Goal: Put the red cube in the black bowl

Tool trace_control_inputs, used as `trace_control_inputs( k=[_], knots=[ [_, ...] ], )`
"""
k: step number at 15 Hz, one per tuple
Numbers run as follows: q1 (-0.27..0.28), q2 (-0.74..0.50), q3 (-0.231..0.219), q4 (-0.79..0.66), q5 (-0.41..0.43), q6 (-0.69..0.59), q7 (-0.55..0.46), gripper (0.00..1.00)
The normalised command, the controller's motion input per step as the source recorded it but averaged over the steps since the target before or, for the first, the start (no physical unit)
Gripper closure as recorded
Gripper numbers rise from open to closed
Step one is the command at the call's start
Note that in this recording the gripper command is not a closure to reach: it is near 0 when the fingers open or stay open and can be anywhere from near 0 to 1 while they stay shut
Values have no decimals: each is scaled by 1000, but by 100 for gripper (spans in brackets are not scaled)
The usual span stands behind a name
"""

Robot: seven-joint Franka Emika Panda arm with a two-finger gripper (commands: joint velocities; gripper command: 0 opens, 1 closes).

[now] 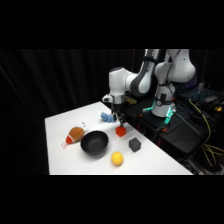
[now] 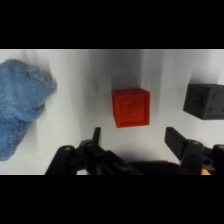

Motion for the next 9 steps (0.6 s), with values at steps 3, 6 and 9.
trace_control_inputs(
  k=[3, 6, 9],
  knots=[
    [-96, 31, 145, -108, 279, 217, -291, 0],
    [-119, 92, 154, -62, 278, 229, -300, 0],
    [-175, 174, 189, 3, 299, 270, -354, 0]
  ],
)
